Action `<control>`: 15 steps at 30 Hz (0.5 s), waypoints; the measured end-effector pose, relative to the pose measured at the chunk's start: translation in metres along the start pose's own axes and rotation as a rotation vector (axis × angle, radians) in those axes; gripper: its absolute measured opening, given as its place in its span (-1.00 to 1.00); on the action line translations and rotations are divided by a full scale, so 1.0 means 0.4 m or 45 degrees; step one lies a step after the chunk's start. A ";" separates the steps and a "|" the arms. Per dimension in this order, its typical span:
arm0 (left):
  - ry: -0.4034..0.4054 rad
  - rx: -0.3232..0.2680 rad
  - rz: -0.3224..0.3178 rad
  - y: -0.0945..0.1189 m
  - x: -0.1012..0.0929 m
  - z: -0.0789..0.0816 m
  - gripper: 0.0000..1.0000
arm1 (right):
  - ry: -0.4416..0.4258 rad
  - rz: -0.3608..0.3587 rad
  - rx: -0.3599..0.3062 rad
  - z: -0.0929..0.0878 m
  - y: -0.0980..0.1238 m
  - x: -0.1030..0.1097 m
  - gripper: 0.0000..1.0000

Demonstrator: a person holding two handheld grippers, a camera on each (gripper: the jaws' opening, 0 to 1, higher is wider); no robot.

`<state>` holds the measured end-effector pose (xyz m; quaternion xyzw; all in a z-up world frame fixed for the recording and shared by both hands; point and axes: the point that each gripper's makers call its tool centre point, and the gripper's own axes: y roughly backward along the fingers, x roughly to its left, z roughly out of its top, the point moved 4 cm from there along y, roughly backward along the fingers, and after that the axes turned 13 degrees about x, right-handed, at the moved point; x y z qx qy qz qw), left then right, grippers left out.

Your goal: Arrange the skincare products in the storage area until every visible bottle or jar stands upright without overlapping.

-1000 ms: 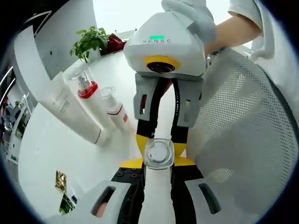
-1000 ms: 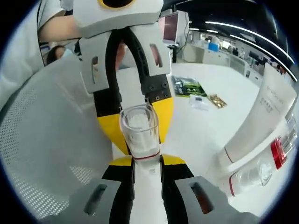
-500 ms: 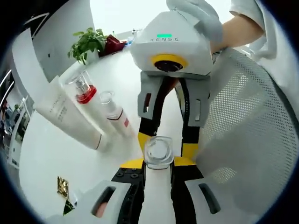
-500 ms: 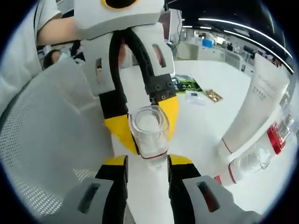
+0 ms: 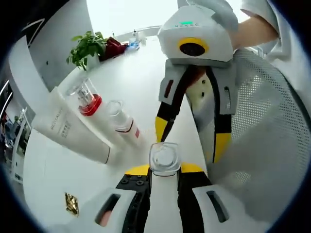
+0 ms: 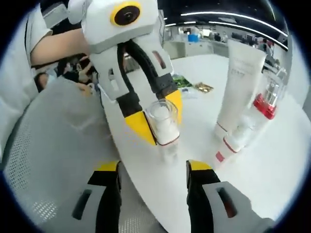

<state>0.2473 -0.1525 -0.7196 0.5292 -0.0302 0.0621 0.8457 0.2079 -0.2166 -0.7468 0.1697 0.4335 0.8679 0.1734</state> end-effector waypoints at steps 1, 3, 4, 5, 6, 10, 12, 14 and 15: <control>-0.001 -0.001 -0.001 -0.001 0.003 0.002 -0.51 | -0.033 -0.010 -0.014 -0.003 0.005 -0.008 0.12; -0.006 -0.004 0.002 -0.004 0.010 0.005 -0.51 | -0.072 -0.027 -0.031 -0.007 0.016 -0.018 0.18; -0.006 -0.005 0.002 -0.006 0.013 0.007 -0.51 | -0.087 -0.033 -0.034 -0.009 0.020 -0.022 0.21; -0.008 -0.006 0.004 -0.007 0.018 0.009 -0.51 | -0.100 -0.041 -0.035 -0.012 0.023 -0.027 0.25; -0.008 -0.008 0.007 -0.009 0.022 0.011 -0.51 | -0.117 -0.054 -0.037 -0.015 0.027 -0.034 0.28; -0.013 -0.014 0.011 -0.013 0.037 0.020 -0.51 | -0.157 -0.086 -0.040 -0.022 0.040 -0.045 0.37; -0.016 -0.015 0.015 -0.016 0.049 0.025 -0.51 | -0.167 -0.098 -0.040 -0.024 0.045 -0.047 0.42; -0.023 -0.013 0.022 -0.017 0.059 0.030 -0.51 | -0.186 -0.111 -0.042 -0.029 0.051 -0.054 0.50; -0.028 -0.011 0.026 -0.019 0.066 0.033 -0.51 | -0.198 -0.121 -0.046 -0.030 0.054 -0.058 0.53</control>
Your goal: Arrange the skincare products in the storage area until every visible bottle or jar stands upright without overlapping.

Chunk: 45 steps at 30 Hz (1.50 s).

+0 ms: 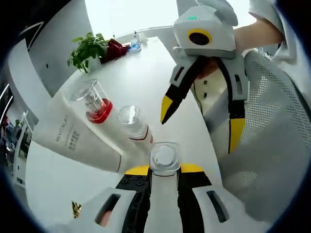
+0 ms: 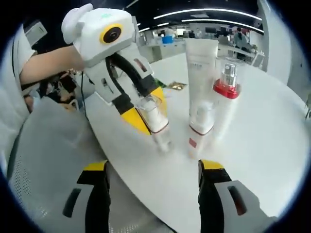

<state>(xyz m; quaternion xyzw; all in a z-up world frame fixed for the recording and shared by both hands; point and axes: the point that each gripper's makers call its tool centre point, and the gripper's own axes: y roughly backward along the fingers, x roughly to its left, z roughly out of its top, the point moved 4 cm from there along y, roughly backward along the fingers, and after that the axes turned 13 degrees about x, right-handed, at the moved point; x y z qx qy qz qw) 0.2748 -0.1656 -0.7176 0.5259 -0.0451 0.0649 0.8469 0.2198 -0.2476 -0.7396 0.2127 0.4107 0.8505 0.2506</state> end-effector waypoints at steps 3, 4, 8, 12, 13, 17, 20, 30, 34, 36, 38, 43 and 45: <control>-0.004 0.001 0.007 -0.005 0.016 0.005 -0.51 | -0.025 -0.021 -0.011 0.000 0.009 -0.008 0.63; -0.003 0.000 0.010 -0.006 0.020 0.007 -0.51 | -0.032 -0.025 -0.014 0.000 0.011 -0.011 0.65; -0.007 -0.002 0.016 -0.011 0.037 0.015 -0.51 | -0.056 -0.040 -0.018 0.000 0.018 -0.019 0.71; -0.005 0.000 0.028 -0.016 0.055 0.021 -0.51 | -0.083 -0.055 -0.020 -0.001 0.025 -0.029 0.77; -0.002 -0.001 0.029 -0.018 0.063 0.022 -0.51 | -0.090 -0.056 -0.021 -0.002 0.027 -0.031 0.78; 0.018 -0.007 0.016 -0.026 0.080 0.022 -0.51 | -0.107 -0.062 -0.022 -0.006 0.032 -0.034 0.81; 0.036 -0.010 0.007 -0.032 0.091 0.023 -0.51 | -0.125 -0.064 -0.031 -0.008 0.040 -0.031 0.86; 0.112 -0.032 -0.035 -0.043 0.108 0.020 -0.51 | -0.161 -0.071 -0.072 -0.006 0.050 -0.035 0.99; 0.119 -0.043 -0.048 -0.043 0.109 0.022 -0.50 | -0.168 -0.068 -0.070 -0.008 0.050 -0.035 0.99; 0.119 -0.049 -0.057 -0.044 0.111 0.020 -0.51 | -0.170 -0.068 -0.070 -0.009 0.050 -0.033 0.99; 0.121 -0.051 -0.063 -0.044 0.108 0.022 -0.50 | -0.175 -0.065 -0.070 -0.009 0.050 -0.032 0.99; 0.142 -0.062 -0.063 -0.041 0.109 0.021 -0.46 | -0.185 -0.063 -0.071 -0.010 0.050 -0.031 0.99; 0.141 -0.066 -0.064 -0.038 0.107 0.023 -0.43 | -0.182 -0.064 -0.072 -0.008 0.050 -0.030 0.99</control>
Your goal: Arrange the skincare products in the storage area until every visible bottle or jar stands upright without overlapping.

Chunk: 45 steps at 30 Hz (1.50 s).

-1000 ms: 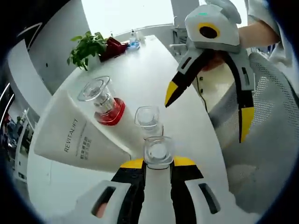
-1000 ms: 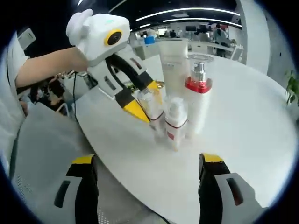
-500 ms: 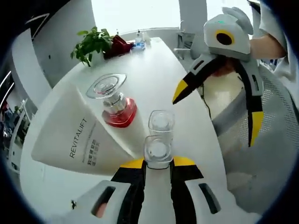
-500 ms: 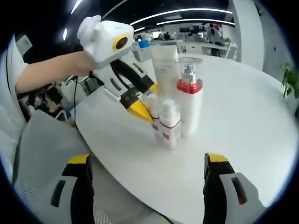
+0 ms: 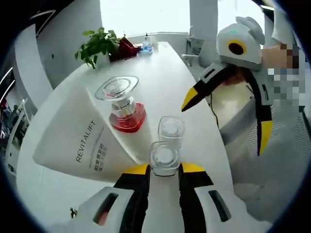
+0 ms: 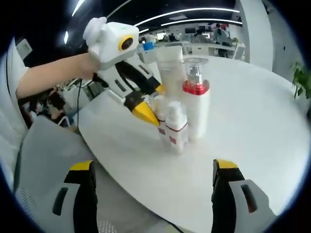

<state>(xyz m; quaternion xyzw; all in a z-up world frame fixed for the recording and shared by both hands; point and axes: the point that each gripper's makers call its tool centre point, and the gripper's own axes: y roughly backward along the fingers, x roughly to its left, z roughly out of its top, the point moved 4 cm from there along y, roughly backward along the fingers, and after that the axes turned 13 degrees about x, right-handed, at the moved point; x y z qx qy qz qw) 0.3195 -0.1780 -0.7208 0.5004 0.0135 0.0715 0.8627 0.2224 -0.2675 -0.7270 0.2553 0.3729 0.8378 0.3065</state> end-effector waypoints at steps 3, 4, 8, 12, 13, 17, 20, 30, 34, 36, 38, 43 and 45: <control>-0.001 0.004 0.001 0.000 -0.002 -0.003 -0.41 | 0.000 -0.001 -0.001 0.003 0.002 0.001 0.99; -0.001 0.006 0.000 0.001 -0.001 -0.004 -0.40 | 0.001 -0.002 -0.001 0.004 0.002 0.001 0.99; 0.004 0.023 0.000 0.009 -0.011 -0.013 -0.37 | 0.004 -0.005 -0.002 0.007 0.004 0.001 0.99; 0.018 0.025 0.019 0.025 -0.008 -0.021 -0.34 | 0.005 -0.005 -0.014 0.009 0.003 0.003 0.99; 0.021 0.024 0.025 0.029 -0.005 -0.023 -0.33 | 0.006 -0.006 -0.016 0.011 0.004 0.004 0.99; 0.033 0.027 0.039 0.041 -0.008 -0.027 -0.32 | 0.015 -0.007 -0.019 0.016 0.008 0.011 0.99; 0.046 0.029 0.046 0.047 -0.011 -0.035 -0.30 | 0.018 -0.007 -0.025 0.021 0.015 0.019 0.99; 0.127 0.024 0.077 0.080 -0.045 -0.065 -0.19 | 0.014 -0.005 -0.050 0.047 0.026 0.042 0.99; 0.182 0.012 0.102 0.102 -0.057 -0.079 -0.13 | 0.011 -0.003 -0.062 0.055 0.028 0.048 0.99; 0.216 0.006 0.113 0.113 -0.061 -0.092 -0.10 | 0.006 0.001 -0.069 0.057 0.029 0.052 0.99; 0.254 0.003 0.130 0.123 -0.067 -0.105 -0.06 | 0.008 0.002 -0.068 0.056 0.029 0.058 0.99; 0.359 -0.013 0.150 0.146 -0.094 -0.139 -0.02 | 0.010 0.013 -0.076 0.055 0.037 0.070 0.99; 0.390 -0.019 0.156 0.151 -0.104 -0.149 0.02 | 0.009 0.018 -0.079 0.054 0.039 0.077 0.99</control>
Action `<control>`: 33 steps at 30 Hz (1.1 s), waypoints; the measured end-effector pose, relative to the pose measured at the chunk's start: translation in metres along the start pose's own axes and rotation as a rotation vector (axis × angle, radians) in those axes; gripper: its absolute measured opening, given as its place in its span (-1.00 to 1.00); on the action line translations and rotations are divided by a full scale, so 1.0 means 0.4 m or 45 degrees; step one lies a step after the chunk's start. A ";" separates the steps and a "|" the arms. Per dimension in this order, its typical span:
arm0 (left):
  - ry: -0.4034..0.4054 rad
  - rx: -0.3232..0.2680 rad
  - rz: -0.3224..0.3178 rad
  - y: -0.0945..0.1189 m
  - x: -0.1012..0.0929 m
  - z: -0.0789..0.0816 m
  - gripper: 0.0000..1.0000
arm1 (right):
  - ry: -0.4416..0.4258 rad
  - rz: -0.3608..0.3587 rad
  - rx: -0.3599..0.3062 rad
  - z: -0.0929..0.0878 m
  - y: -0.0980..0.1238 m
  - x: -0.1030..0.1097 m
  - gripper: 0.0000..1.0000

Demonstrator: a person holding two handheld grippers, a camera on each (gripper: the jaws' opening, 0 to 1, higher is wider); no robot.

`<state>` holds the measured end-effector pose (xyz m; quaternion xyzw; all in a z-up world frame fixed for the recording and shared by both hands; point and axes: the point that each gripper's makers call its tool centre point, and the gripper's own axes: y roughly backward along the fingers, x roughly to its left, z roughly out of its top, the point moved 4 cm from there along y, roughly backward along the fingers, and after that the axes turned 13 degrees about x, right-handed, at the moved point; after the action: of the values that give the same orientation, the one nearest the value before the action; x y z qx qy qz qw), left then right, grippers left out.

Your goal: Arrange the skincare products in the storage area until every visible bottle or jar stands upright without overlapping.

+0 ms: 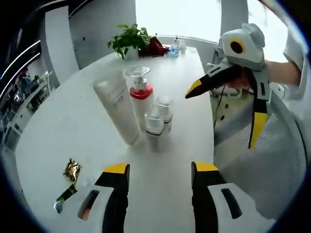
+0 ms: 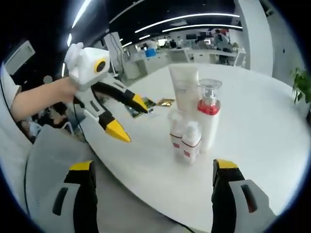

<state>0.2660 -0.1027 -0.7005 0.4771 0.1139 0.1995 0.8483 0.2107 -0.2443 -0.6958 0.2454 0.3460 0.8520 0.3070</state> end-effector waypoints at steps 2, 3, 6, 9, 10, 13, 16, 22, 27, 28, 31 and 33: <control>0.039 -0.003 0.009 0.007 -0.007 -0.017 0.07 | -0.003 0.001 -0.001 -0.006 0.001 0.005 0.99; 0.066 -0.003 0.019 0.011 -0.016 -0.028 0.09 | -0.003 0.001 -0.003 -0.007 0.004 0.009 0.99; 0.119 -0.004 0.041 0.020 -0.020 -0.051 0.21 | -0.010 0.004 -0.014 -0.006 0.009 0.018 0.99; 0.177 -0.014 0.058 0.035 -0.027 -0.076 0.23 | 0.000 -0.001 -0.018 0.002 0.011 0.015 0.98; 0.197 -0.020 0.053 0.043 -0.032 -0.086 0.20 | 0.000 0.001 -0.024 0.004 0.011 0.015 0.97; 0.252 -0.041 0.067 0.063 -0.039 -0.109 0.23 | 0.000 0.005 -0.039 0.012 0.016 0.019 0.97; 0.295 -0.048 0.082 0.076 -0.050 -0.127 0.28 | 0.001 0.002 -0.053 0.020 0.023 0.023 0.97; 0.372 -0.041 0.122 0.109 -0.045 -0.170 0.33 | 0.007 0.012 -0.069 0.024 0.029 0.033 0.97; 0.430 -0.052 0.164 0.144 -0.043 -0.204 0.39 | 0.004 0.011 -0.086 0.029 0.039 0.040 0.97; 0.444 -0.057 0.175 0.153 -0.044 -0.210 0.41 | 0.001 0.012 -0.090 0.029 0.040 0.040 0.96; 0.474 -0.076 0.204 0.174 -0.043 -0.227 0.46 | -0.002 0.010 -0.101 0.033 0.049 0.046 0.96; 0.501 -0.093 0.225 0.192 -0.048 -0.233 0.51 | -0.001 0.008 -0.107 0.034 0.051 0.047 0.96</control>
<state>0.1952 -0.0043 -0.6831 0.4059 0.2276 0.3663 0.8057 0.1990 -0.2368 -0.6681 0.2337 0.3090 0.8666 0.3144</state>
